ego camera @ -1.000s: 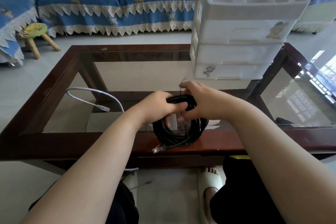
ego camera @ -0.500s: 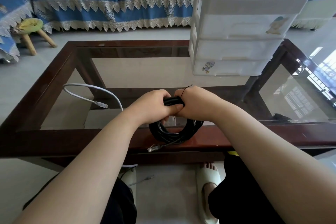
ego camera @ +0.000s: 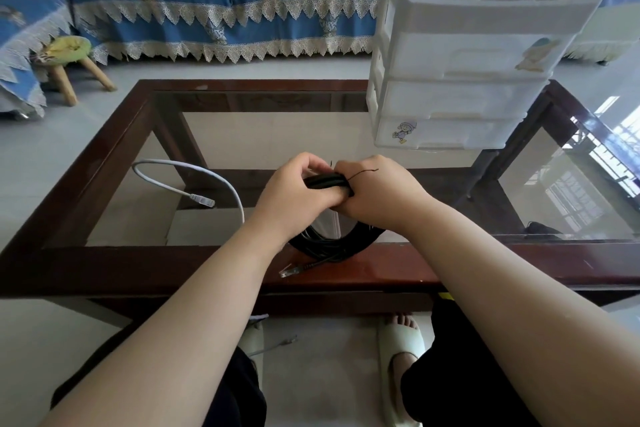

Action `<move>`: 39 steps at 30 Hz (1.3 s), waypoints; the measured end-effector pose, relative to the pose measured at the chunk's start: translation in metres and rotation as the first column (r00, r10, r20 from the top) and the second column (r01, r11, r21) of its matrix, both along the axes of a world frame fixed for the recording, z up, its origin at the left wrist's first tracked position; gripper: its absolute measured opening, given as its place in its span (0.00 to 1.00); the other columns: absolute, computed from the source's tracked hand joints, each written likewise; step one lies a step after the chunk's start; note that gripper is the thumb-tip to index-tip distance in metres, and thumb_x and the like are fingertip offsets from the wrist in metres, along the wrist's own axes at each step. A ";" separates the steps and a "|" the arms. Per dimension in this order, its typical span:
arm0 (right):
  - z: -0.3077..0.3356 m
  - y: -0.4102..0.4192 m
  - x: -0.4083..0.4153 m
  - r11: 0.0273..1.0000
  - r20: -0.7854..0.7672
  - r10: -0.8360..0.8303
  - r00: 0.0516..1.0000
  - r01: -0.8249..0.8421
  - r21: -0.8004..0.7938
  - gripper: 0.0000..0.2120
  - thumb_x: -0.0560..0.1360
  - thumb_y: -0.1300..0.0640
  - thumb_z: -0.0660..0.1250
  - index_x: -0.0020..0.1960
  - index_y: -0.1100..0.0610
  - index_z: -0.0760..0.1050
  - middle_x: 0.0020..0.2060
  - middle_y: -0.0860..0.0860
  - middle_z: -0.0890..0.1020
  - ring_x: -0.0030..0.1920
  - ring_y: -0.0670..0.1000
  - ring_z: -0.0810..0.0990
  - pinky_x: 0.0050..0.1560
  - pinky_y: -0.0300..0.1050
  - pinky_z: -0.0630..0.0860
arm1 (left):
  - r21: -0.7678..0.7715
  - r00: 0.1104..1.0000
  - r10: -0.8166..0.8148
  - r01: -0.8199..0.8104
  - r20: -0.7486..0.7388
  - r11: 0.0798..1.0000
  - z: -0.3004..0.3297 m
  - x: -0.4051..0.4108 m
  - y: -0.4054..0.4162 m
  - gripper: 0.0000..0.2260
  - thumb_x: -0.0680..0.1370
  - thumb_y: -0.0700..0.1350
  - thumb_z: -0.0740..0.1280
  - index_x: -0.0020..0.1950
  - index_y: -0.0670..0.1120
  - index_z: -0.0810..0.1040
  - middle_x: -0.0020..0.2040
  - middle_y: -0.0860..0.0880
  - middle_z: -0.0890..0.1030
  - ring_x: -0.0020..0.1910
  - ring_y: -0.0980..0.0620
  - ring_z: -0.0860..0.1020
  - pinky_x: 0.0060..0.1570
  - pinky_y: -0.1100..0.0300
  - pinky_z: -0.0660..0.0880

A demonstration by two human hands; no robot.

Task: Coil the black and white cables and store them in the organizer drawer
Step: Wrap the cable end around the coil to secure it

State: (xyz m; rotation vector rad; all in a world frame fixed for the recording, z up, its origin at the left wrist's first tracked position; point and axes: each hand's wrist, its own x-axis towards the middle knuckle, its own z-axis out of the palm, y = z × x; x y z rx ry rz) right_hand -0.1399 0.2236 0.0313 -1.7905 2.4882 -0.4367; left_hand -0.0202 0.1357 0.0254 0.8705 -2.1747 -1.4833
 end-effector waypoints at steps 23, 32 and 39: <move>0.002 0.007 -0.001 0.999 -0.138 0.022 0.990 -0.027 -0.032 0.15 0.75 0.41 0.61 0.50 0.53 0.73 0.39 0.49 0.80 0.40 0.55 0.79 0.34 0.43 0.64 | 0.250 0.946 0.260 -0.208 -0.195 0.946 -0.001 -0.006 0.011 0.04 0.75 0.45 0.73 0.40 0.51 0.84 0.38 0.52 0.86 0.43 0.54 0.84 0.47 0.62 0.79; -0.007 0.000 0.000 0.997 -0.341 0.049 0.939 -0.028 0.065 0.11 0.77 0.48 0.58 0.52 0.53 0.73 0.43 0.50 0.81 0.43 0.57 0.80 0.34 0.43 0.64 | 0.035 0.981 0.175 -0.172 -0.083 0.984 -0.002 -0.005 0.004 0.06 0.76 0.39 0.71 0.50 0.48 0.83 0.40 0.54 0.83 0.40 0.61 0.81 0.42 0.71 0.78; -0.009 0.002 0.001 0.995 -0.338 0.043 0.940 -0.010 0.101 0.08 0.77 0.50 0.58 0.48 0.52 0.73 0.43 0.50 0.82 0.42 0.57 0.81 0.34 0.43 0.65 | 0.110 0.975 0.209 -0.199 -0.081 0.974 -0.011 -0.009 0.004 0.15 0.75 0.39 0.72 0.59 0.49 0.74 0.40 0.51 0.83 0.41 0.56 0.82 0.40 0.67 0.75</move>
